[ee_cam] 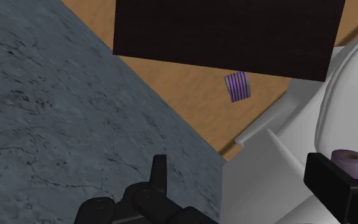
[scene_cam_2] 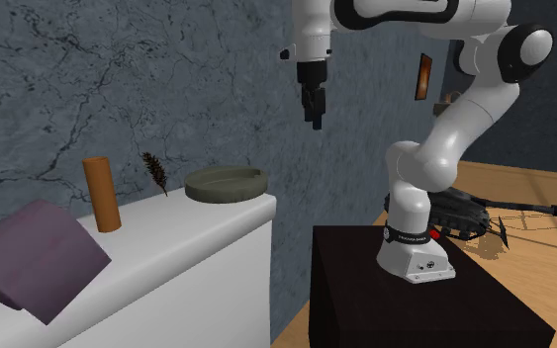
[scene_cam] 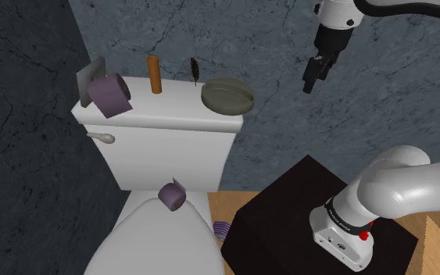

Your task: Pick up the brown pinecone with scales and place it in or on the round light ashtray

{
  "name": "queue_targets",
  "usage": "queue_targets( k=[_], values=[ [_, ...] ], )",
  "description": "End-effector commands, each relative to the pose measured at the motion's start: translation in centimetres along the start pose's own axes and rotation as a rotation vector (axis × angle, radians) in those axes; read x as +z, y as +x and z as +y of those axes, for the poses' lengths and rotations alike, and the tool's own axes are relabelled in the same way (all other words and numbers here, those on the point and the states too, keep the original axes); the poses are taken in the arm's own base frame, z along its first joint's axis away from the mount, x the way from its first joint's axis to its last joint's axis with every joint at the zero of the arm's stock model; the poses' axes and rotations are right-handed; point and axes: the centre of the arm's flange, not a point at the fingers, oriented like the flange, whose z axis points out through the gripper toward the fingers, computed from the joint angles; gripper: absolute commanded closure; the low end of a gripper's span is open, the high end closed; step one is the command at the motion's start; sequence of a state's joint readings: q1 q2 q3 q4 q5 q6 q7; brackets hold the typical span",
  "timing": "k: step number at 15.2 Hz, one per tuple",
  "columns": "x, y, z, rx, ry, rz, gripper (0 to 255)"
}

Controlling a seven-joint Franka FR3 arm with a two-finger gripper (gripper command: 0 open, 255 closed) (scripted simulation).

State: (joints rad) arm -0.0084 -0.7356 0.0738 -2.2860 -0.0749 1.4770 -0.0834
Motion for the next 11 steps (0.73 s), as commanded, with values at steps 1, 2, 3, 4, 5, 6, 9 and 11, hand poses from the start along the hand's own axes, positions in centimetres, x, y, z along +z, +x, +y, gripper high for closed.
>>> queue_targets(
  k=[1, 2, 3, 4, 5, 6, 9, 11],
  values=[
    [0.0, 0.0, 0.0, 0.000, 0.000, 0.000, 0],
    [0.0, 1.2, -0.2, -0.005, 0.004, 0.006, 0],
    [0.1, 2.4, -0.5, -0.011, 0.009, 0.011, 0],
    [0.1, 3.6, -0.7, -0.016, 0.013, 0.017, 0],
    [0.1, 4.8, -1.0, -0.021, 0.018, 0.022, 0],
    [0.2, 6.0, -1.3, -0.027, 0.022, 0.028, 0],
    [0.2, 9.5, -2.1, -0.043, 0.036, 0.045, 0],
    [0.1, 11.9, -2.7, -0.053, 0.045, 0.056, 0]
  ],
)
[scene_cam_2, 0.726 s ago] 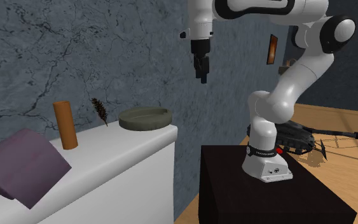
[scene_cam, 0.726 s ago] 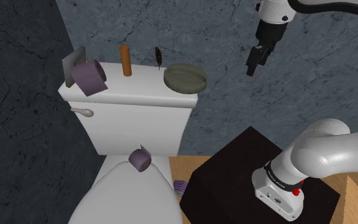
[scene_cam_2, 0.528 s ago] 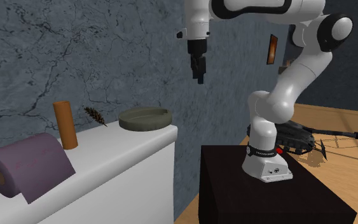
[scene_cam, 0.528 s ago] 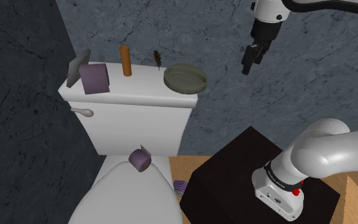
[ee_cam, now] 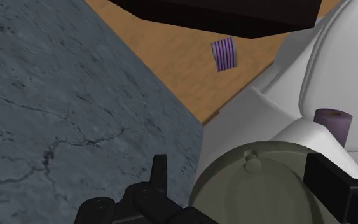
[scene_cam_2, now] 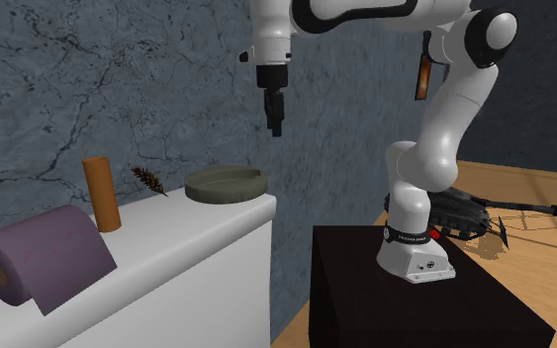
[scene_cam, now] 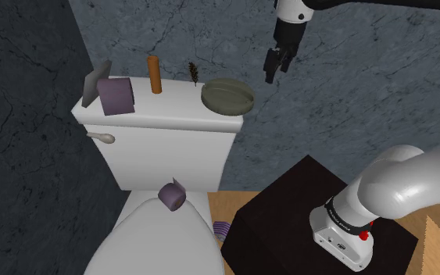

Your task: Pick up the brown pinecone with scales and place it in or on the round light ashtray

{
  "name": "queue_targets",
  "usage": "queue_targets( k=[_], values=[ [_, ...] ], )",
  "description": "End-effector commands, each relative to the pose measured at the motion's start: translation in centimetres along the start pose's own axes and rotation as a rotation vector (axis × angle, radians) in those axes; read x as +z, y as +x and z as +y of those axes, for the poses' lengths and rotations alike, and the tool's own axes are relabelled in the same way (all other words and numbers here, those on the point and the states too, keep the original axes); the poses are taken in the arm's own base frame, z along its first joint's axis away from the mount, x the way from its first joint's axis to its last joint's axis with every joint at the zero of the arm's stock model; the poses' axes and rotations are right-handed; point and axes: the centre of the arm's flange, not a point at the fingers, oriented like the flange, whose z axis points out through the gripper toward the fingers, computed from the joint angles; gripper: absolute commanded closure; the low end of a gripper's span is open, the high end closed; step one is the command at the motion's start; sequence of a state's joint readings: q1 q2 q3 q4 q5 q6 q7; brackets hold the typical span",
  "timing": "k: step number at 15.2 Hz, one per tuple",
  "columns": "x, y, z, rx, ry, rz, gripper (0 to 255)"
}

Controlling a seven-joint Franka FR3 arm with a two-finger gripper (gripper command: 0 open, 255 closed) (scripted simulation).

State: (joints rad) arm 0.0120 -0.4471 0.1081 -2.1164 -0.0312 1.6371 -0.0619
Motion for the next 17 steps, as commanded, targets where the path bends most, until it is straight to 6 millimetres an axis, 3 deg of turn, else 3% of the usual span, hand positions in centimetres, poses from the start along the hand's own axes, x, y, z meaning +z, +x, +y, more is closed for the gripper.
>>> queue_targets(
  k=[1, 17],
  values=[
    [0.1, 2.8, -0.6, -0.010, 0.010, 0.012, 0],
    [-0.4, 21.7, -5.4, -0.096, 0.081, 0.102, 0]
  ],
)
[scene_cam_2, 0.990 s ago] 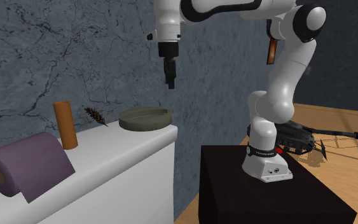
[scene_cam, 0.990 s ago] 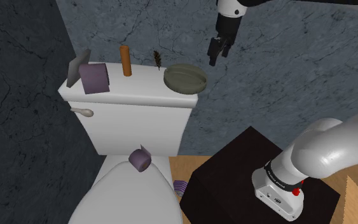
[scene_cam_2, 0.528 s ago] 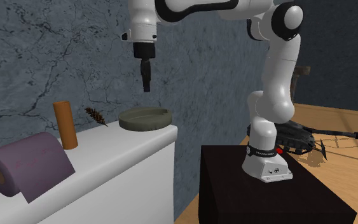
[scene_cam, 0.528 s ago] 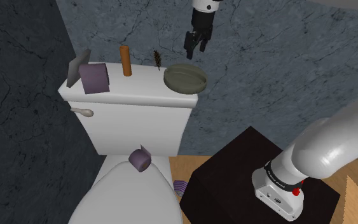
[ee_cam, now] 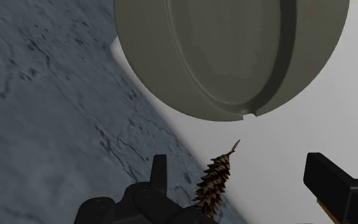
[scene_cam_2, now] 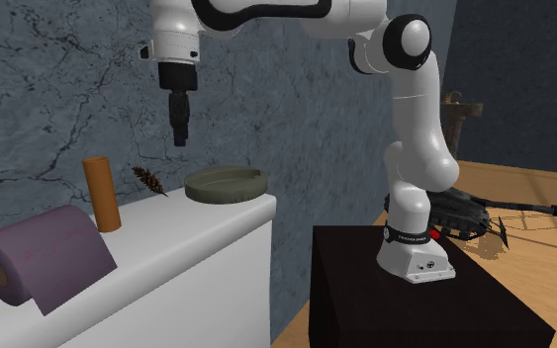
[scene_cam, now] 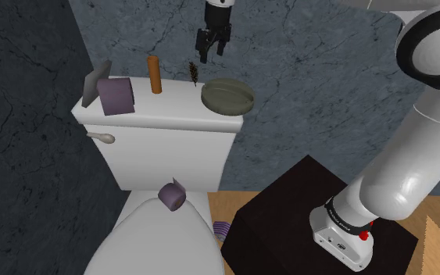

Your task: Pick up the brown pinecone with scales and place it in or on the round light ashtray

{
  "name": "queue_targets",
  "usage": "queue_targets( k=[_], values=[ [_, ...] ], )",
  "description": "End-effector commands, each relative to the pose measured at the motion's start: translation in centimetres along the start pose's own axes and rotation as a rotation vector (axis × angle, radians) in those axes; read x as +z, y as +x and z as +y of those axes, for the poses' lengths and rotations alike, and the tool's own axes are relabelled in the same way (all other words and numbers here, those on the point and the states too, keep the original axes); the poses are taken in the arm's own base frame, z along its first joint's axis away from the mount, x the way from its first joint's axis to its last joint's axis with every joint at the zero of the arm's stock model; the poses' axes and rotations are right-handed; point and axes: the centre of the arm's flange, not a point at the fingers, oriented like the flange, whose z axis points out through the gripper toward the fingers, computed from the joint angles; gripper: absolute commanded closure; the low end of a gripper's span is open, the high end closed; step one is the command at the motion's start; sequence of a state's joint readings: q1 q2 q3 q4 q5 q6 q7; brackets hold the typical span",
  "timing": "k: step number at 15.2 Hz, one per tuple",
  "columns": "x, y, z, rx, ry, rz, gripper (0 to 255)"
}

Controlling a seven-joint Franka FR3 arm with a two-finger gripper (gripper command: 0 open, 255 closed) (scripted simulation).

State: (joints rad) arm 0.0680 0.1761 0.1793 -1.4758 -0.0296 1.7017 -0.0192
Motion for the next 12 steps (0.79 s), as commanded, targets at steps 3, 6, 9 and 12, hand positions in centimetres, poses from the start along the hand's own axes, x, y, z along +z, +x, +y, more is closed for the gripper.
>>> queue_targets(
  k=[3, 6, 9, 12],
  values=[
    [0.3, 4.8, -0.9, -0.021, 0.018, 0.024, 0],
    [0.9, 6.2, -1.2, -0.027, 0.023, 0.030, 0],
    [2.4, 6.2, -1.3, -0.027, 0.023, 0.030, 0],
    [4.3, 6.3, -1.3, -0.027, 0.023, 0.030, 0]
  ],
)
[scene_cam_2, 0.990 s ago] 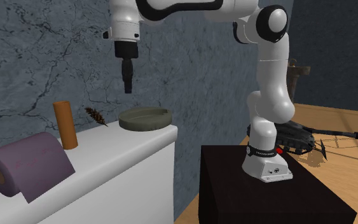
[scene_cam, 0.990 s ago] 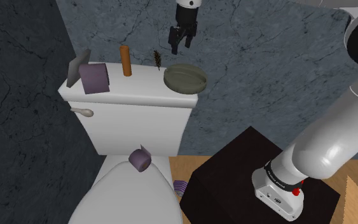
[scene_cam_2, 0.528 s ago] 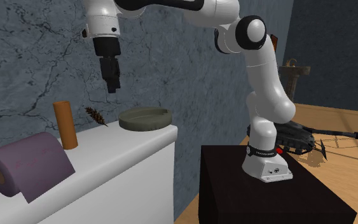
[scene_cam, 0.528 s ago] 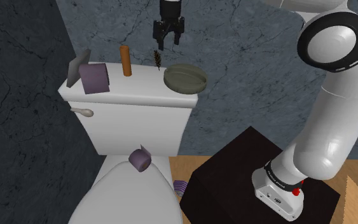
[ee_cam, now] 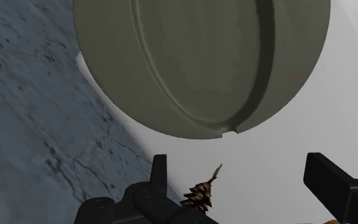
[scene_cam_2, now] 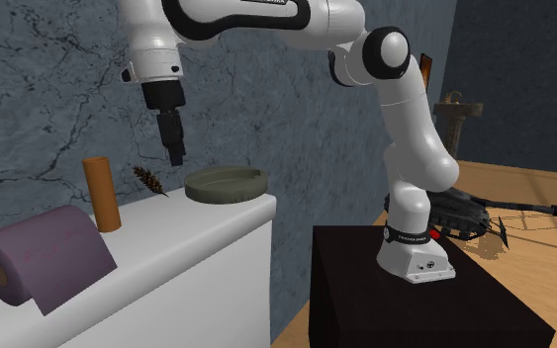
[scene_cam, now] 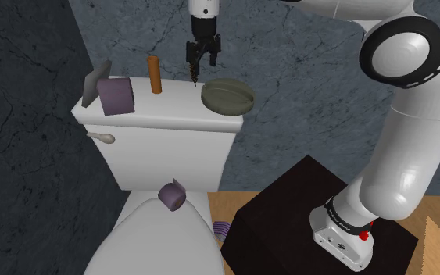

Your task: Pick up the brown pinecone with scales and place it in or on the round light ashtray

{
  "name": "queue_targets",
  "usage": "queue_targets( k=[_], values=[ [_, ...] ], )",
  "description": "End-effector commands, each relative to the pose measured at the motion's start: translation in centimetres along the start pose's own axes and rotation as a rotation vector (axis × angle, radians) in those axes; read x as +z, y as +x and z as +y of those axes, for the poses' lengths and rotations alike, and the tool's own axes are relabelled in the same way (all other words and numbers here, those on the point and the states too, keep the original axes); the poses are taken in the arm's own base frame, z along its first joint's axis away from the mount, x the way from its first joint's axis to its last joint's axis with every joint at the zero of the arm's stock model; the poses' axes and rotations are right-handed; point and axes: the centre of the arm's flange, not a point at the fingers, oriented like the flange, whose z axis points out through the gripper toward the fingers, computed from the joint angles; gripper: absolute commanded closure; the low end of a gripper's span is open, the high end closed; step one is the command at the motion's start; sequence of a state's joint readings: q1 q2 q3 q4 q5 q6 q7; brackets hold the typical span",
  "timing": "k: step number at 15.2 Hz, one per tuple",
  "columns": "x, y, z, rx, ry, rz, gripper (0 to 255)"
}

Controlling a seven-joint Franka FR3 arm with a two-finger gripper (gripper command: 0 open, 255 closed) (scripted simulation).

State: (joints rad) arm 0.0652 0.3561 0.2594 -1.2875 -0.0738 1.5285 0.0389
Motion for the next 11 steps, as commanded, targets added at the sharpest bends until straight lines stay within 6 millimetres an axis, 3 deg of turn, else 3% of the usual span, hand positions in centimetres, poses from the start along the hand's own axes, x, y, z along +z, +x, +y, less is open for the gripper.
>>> queue_targets(
  k=[1, 8, 9, 11],
  values=[
    [0.1, 3.3, 1.2, -0.020, 0.010, 0.187, 0],
    [0.1, 3.3, 1.2, -0.020, 0.010, 0.187, 0],
    [0.5, 3.7, 1.1, -0.020, 0.011, 0.187, 255],
    [-0.7, 2.0, 0.2, -0.020, 0.013, 0.186, 255]
  ],
)
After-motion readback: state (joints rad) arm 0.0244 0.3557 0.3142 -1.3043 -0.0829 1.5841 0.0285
